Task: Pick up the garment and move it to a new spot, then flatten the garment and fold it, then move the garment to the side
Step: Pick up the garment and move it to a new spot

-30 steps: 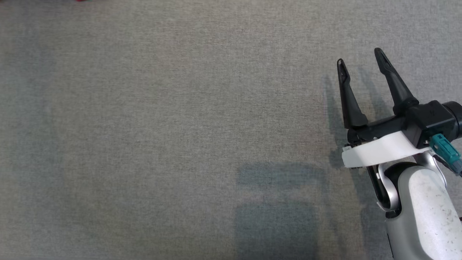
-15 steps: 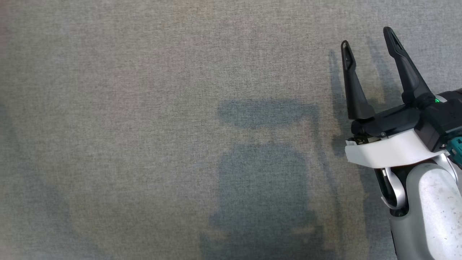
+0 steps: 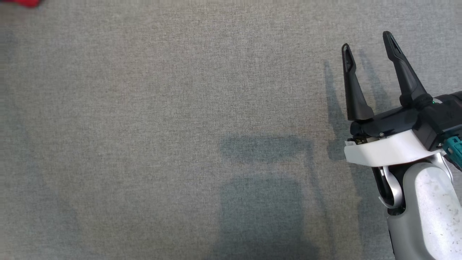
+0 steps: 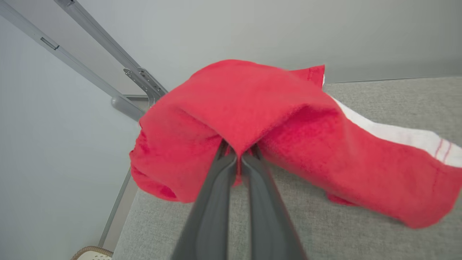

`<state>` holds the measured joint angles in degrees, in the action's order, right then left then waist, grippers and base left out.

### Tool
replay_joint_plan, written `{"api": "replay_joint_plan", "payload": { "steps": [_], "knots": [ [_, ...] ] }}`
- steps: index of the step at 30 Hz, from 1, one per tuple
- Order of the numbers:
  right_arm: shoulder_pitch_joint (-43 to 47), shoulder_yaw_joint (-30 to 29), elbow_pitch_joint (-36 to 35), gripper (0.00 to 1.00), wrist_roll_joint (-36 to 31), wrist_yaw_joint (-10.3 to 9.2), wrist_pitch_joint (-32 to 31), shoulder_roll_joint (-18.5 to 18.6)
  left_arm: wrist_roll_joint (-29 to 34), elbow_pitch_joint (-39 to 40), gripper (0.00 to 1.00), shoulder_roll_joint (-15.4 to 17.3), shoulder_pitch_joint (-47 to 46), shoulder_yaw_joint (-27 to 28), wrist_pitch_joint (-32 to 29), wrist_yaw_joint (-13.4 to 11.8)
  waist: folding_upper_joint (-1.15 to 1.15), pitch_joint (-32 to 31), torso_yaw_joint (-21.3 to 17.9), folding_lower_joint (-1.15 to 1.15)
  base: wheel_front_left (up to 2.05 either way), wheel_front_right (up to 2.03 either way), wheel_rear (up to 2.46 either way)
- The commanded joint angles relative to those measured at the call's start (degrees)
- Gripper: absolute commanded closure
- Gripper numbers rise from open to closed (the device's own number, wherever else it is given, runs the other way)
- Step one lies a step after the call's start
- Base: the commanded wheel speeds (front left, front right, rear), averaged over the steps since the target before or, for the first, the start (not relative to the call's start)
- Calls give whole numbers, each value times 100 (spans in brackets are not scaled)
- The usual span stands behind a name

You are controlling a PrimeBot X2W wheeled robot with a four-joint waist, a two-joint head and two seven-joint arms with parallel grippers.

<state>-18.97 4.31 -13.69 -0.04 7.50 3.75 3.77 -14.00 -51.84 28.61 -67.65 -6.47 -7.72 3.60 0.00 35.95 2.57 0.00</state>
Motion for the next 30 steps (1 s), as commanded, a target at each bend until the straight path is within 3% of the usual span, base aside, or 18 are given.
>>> {"api": "replay_joint_plan", "payload": {
  "steps": [1, 17, 24, 30],
  "knots": [
    [74, -13, 66, 0, 52, -2, 62, -22, 66, 54, 100, 46, -99, -60, 42, 41, 0, -372, 10, 0, 0, 0, 0],
    [508, -254, 783, 0, 441, -1, 419, -83, -105, 1470, 100, -521, 268, -1282, -155, 380, 0, -1985, -96, 0, 0, 0, 0],
    [814, -342, 998, 0, 664, -1, 529, -84, -690, 2672, 100, -687, 886, -2328, -438, 386, 0, -2608, -363, 0, 0, 0, 0],
    [1008, -320, 1106, 0, 835, -2, 590, -84, -1022, 3364, 100, -979, 1525, -2684, -524, 348, 0, -2774, -707, 0, 0, 0, 0]
  ]
}}
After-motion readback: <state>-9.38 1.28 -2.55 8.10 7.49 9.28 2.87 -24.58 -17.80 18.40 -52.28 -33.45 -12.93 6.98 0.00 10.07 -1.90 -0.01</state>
